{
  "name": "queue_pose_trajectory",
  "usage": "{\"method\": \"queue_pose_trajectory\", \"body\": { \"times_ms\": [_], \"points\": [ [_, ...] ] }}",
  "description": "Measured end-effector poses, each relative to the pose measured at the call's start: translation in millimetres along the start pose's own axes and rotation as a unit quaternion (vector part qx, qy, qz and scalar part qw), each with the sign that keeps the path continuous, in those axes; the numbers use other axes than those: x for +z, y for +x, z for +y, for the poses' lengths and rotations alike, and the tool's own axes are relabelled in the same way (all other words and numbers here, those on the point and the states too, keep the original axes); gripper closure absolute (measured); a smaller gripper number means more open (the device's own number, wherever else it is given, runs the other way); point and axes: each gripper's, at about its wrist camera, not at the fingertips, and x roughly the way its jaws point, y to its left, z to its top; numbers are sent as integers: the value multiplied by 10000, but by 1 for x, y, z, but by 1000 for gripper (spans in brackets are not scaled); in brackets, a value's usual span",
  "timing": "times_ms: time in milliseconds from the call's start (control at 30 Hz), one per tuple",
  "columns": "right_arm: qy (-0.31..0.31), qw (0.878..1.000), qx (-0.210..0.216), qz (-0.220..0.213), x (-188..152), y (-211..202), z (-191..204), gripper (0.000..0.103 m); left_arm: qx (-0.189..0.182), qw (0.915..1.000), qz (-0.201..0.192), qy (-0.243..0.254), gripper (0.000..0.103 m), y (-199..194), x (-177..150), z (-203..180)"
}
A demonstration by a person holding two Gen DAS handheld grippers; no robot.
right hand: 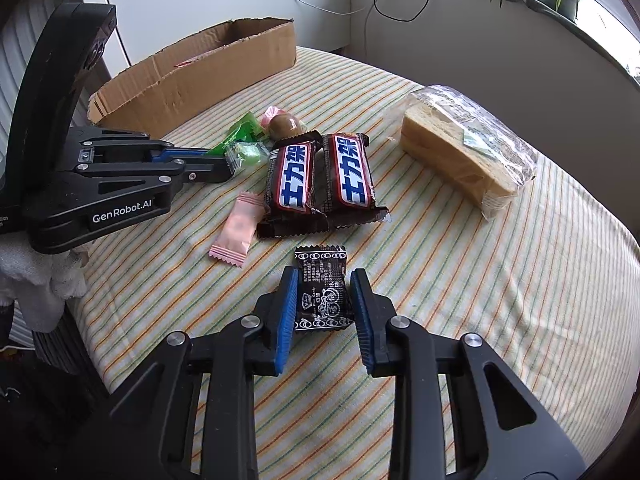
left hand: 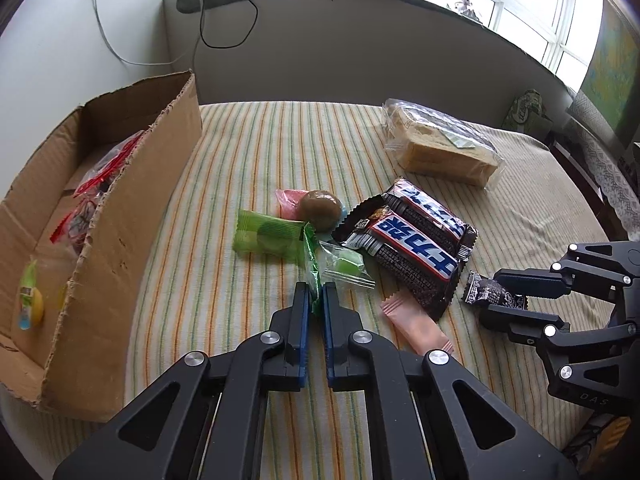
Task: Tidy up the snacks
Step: 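Grasp the green wrapped candy with left tool while right tool grasps black wrapped sweet, then carry the green candy and black sweet over the cardboard box with both tools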
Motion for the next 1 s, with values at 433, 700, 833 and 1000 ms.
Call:
{"method": "queue_pose_trajectory", "body": {
  "times_ms": [433,700,833,1000],
  "points": [
    [319,9991,58,-288,-4,-23,-6,76,-150,9989,-308,-321,98,-31,-5,18],
    [363,9983,16,-461,1,-41,-2,76,-215,9965,-563,-571,98,-59,-7,35],
    [338,9979,16,-558,12,-48,5,76,-233,9946,-718,-715,98,-71,-4,50],
    [245,9974,46,-681,28,-55,18,76,-155,9931,-839,-807,98,-79,-3,64]
  ]
}}
